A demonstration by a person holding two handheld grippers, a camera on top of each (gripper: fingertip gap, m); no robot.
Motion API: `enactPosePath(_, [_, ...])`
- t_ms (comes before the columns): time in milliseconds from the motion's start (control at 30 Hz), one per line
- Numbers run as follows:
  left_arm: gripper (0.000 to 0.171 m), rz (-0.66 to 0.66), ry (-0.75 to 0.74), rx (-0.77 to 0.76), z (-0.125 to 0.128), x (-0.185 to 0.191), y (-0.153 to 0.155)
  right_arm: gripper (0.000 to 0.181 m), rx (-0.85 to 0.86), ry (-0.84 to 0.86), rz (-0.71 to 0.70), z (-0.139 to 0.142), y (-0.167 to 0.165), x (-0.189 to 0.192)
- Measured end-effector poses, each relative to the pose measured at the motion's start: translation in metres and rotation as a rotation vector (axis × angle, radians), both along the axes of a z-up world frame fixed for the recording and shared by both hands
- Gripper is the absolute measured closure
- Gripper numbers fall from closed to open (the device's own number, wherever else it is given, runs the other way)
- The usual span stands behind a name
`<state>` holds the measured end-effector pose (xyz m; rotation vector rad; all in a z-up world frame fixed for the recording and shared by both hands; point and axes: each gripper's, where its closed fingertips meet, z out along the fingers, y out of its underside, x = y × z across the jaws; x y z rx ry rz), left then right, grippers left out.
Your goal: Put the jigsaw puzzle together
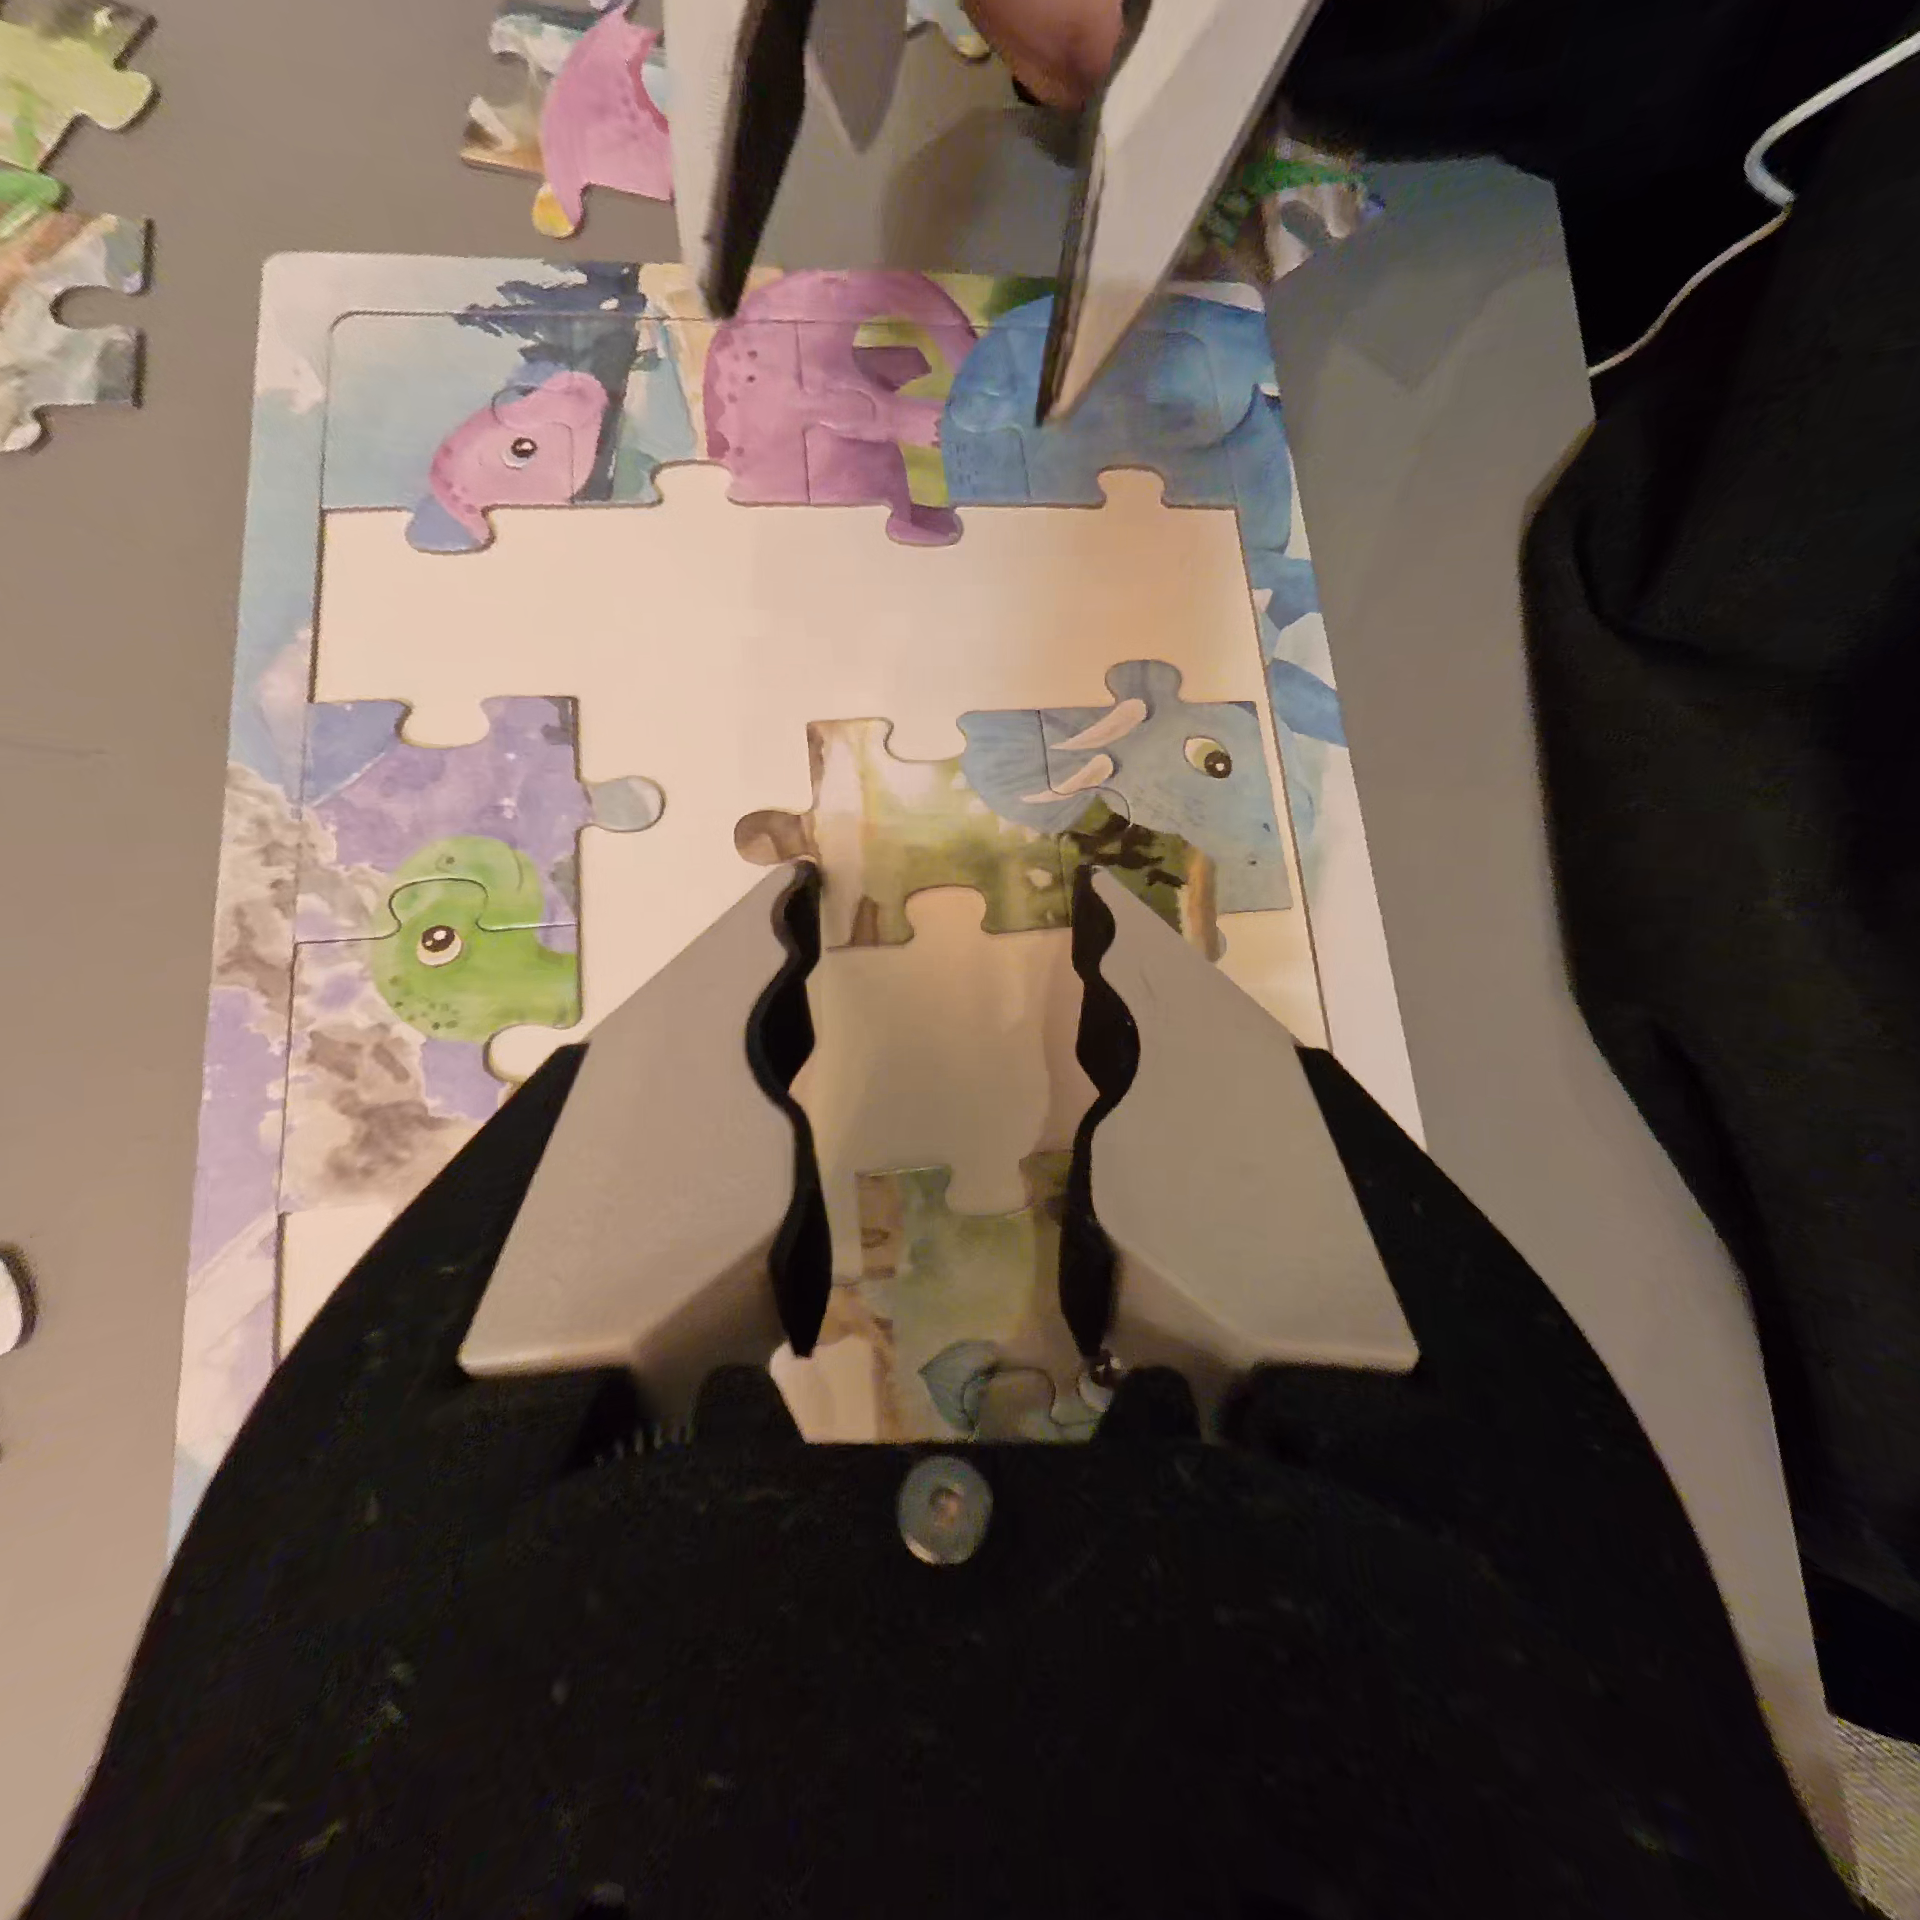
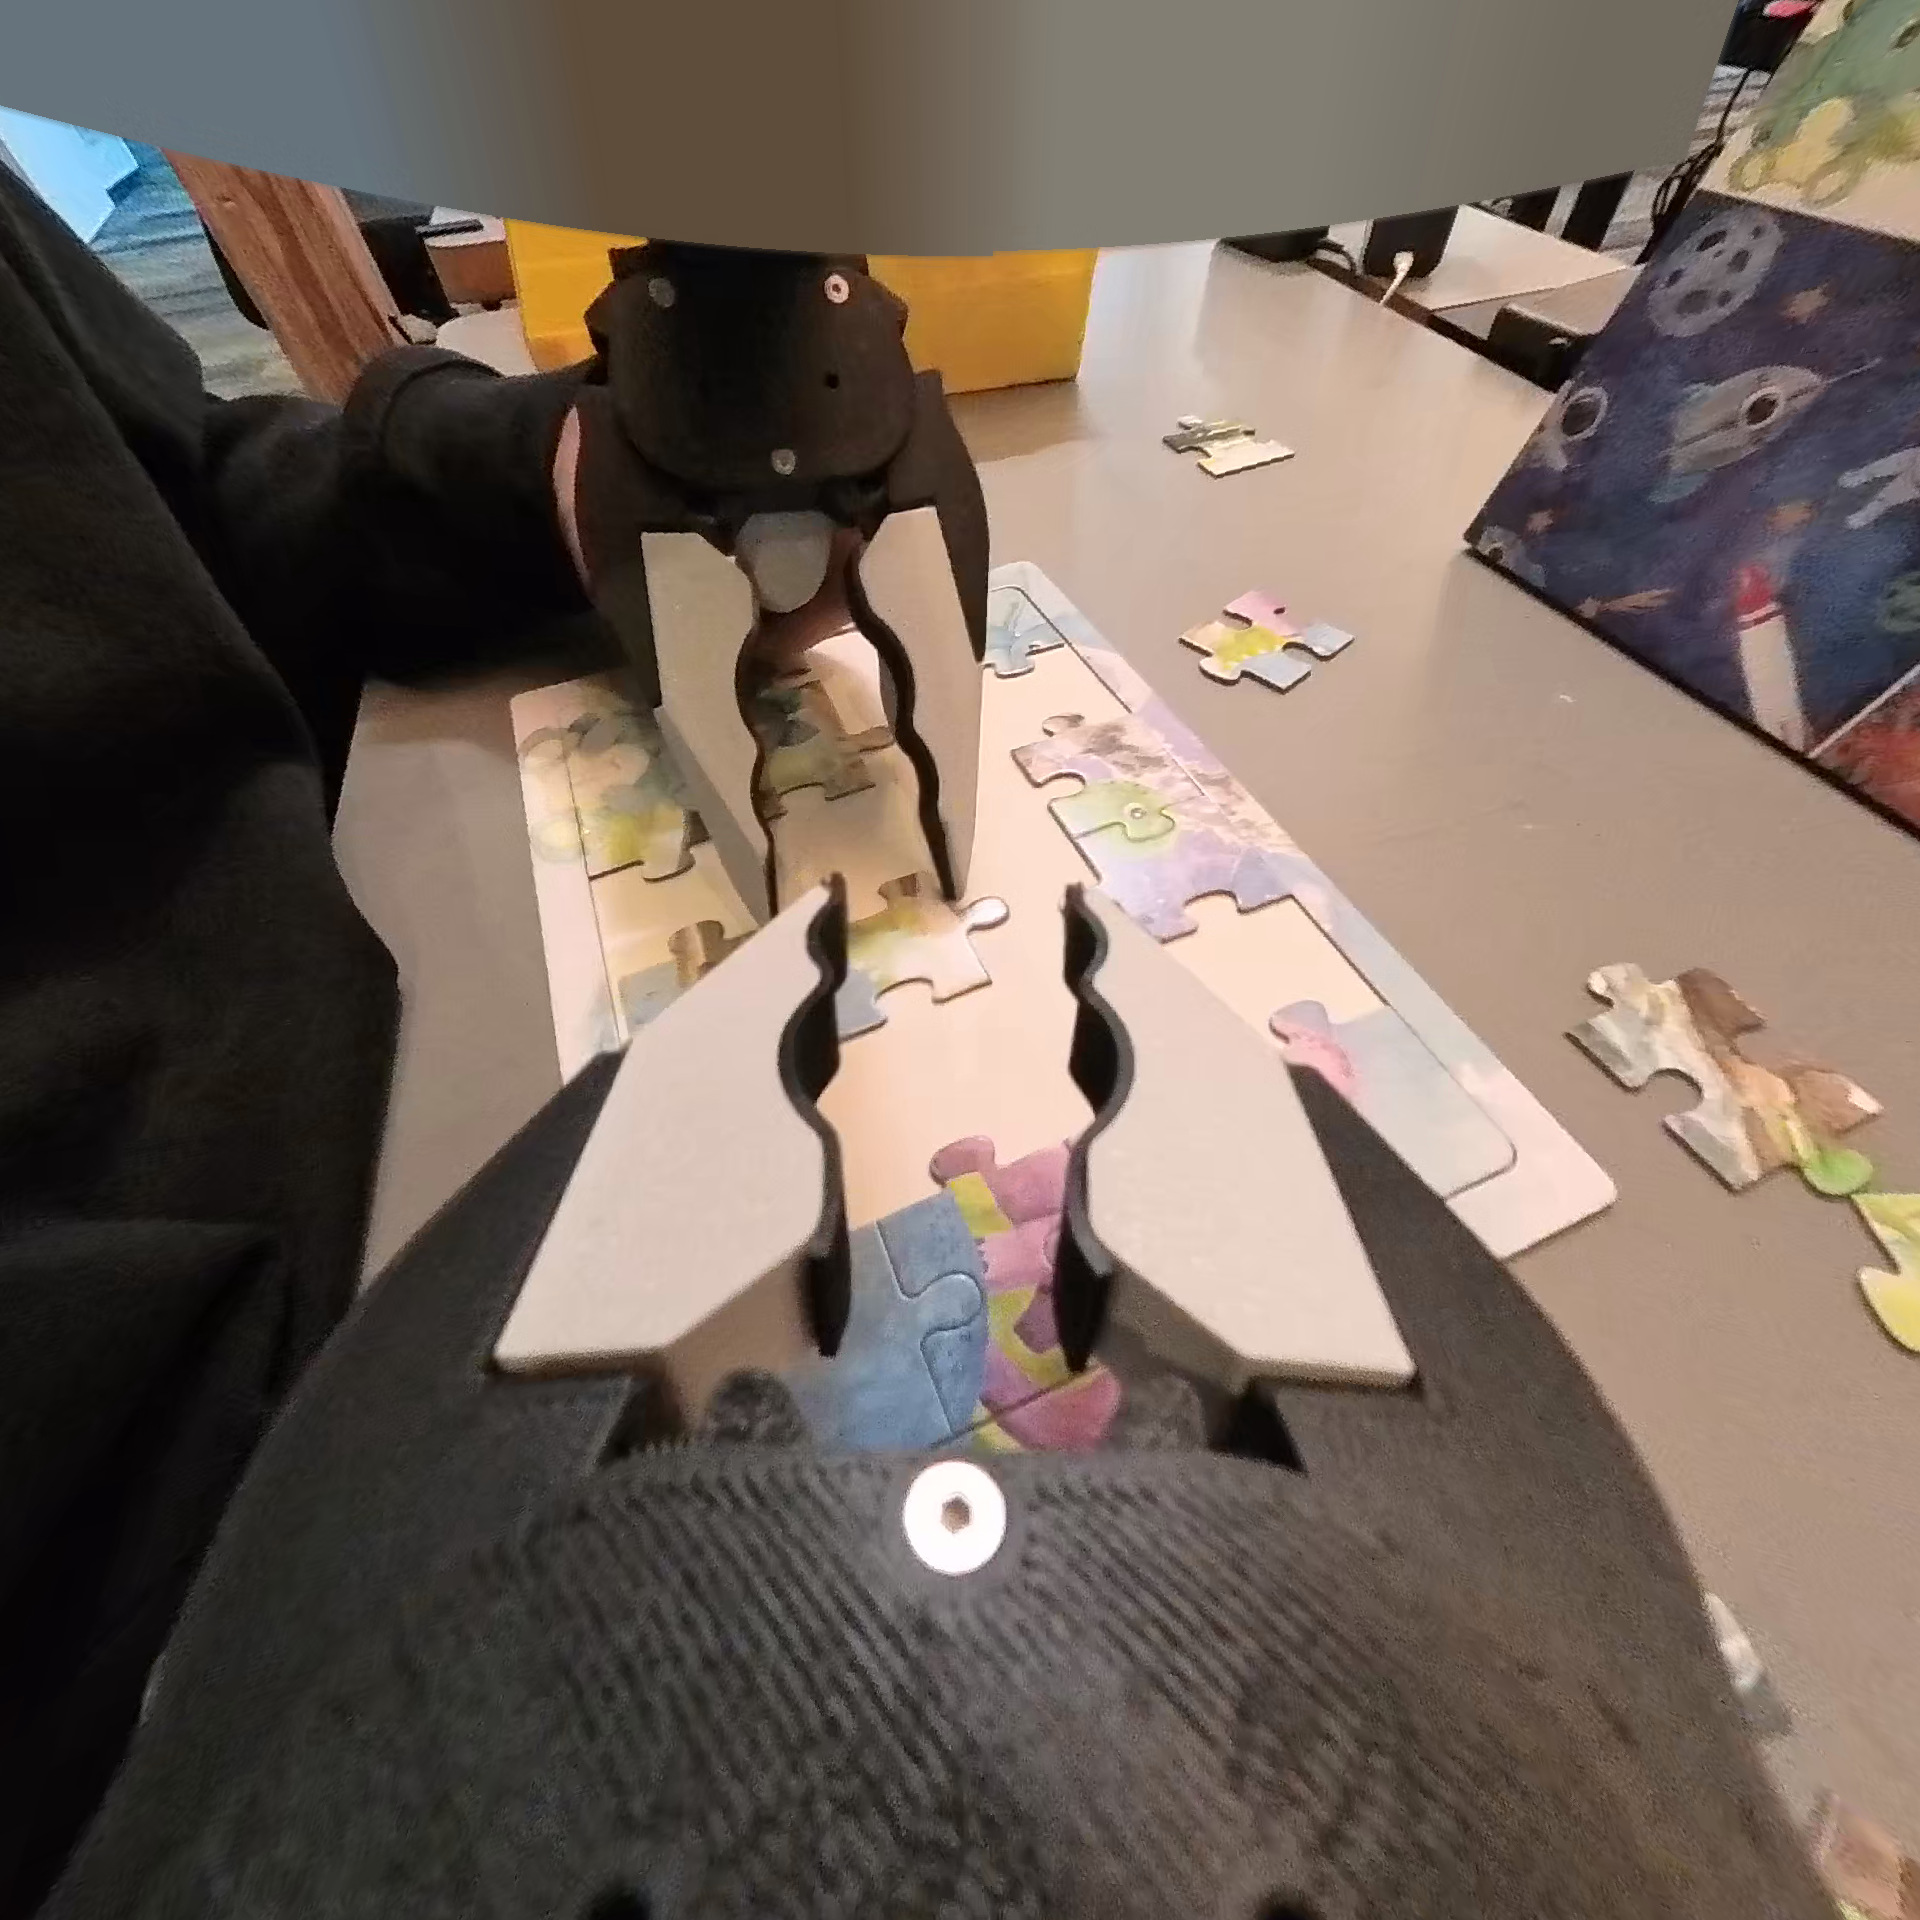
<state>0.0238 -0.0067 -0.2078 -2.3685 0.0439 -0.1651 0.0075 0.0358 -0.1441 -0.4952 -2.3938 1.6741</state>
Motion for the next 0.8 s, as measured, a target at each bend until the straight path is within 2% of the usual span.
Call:
enactPosePath(267, [0.127,-0.014,0.011,-0.003,-0.0002,0.0017,-0.0002,0.142,0.055,0.022,-0.011,-0.0086,-0.0020,-0.0013])
enactPosePath(800, [0.125,-0.030,0.021,-0.003,-0.0014,0.0041,0.0007,0.143,0.020,0.015,-0.030,-0.0034,0.0006,-0.0045])
